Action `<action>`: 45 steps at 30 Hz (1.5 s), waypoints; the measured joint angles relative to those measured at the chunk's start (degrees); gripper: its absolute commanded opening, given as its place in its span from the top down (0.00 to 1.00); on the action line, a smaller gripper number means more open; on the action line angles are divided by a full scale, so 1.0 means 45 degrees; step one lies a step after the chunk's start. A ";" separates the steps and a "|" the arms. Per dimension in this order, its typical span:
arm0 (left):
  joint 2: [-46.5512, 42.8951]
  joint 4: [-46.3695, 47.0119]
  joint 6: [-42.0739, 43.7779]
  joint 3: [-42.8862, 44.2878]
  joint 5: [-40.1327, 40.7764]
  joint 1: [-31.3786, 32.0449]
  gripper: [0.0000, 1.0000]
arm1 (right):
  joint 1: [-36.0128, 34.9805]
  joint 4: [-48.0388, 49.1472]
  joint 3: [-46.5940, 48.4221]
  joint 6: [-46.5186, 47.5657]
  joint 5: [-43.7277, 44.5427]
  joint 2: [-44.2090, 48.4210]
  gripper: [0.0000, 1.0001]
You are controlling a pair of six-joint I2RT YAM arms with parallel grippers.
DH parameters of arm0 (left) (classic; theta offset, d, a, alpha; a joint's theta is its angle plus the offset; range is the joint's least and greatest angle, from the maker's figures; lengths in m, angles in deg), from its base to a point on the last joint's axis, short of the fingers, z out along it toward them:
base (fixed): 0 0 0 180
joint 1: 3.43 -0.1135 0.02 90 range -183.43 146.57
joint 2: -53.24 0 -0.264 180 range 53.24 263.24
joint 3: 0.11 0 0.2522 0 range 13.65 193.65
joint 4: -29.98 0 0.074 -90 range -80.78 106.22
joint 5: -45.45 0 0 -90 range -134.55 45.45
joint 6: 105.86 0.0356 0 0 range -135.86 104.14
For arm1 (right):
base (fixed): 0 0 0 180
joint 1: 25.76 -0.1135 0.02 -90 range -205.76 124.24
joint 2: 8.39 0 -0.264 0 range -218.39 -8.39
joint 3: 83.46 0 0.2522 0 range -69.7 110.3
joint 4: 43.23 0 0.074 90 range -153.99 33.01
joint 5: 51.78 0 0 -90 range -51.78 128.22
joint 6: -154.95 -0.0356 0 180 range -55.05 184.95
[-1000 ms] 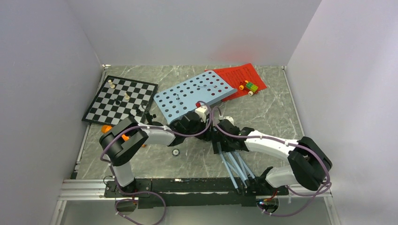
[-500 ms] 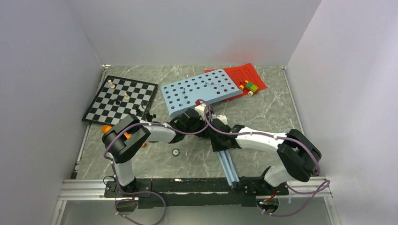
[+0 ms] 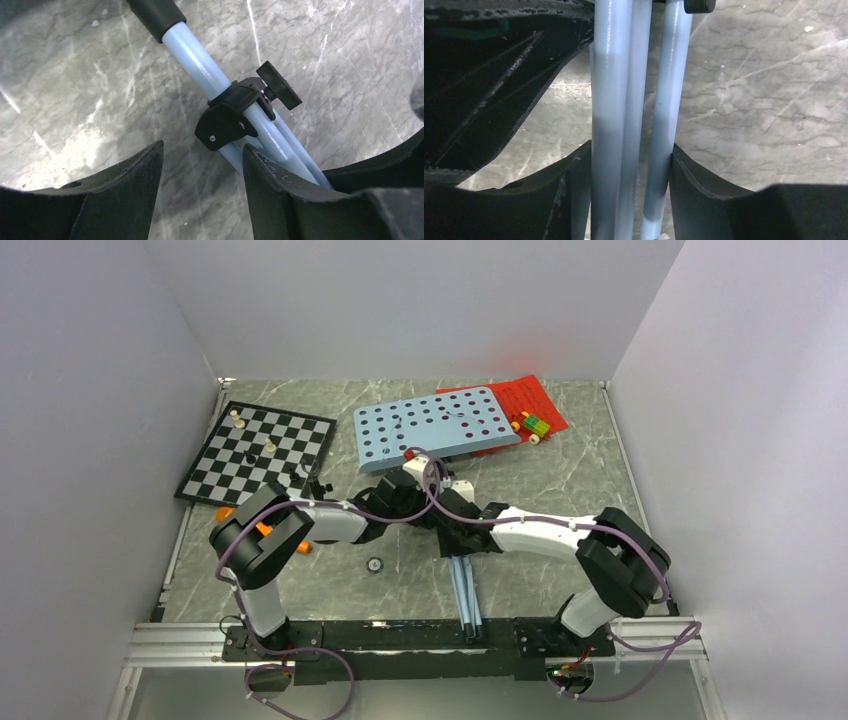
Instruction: Pack up the instrument practice props
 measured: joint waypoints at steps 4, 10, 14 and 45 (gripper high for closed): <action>-0.0573 -0.0335 0.0102 -0.0374 0.0398 -0.0170 0.23 | -0.0248 0.0413 -0.0005 0.0141 -0.0777 0.0316 0.00; -0.1851 -0.1103 0.0019 -0.0520 0.0821 -0.0146 0.16 | -0.0573 0.0146 -0.0024 0.0204 -0.1438 0.1069 0.00; -0.2875 -0.1409 0.0223 -0.0442 0.0860 -0.0117 0.04 | -0.0631 -0.0670 0.0228 0.0597 -0.1477 0.1938 0.00; -1.2915 -0.8757 -0.0573 -0.0403 0.6727 0.0583 0.01 | -0.0510 0.2370 -0.2633 0.2851 0.2735 1.0836 0.00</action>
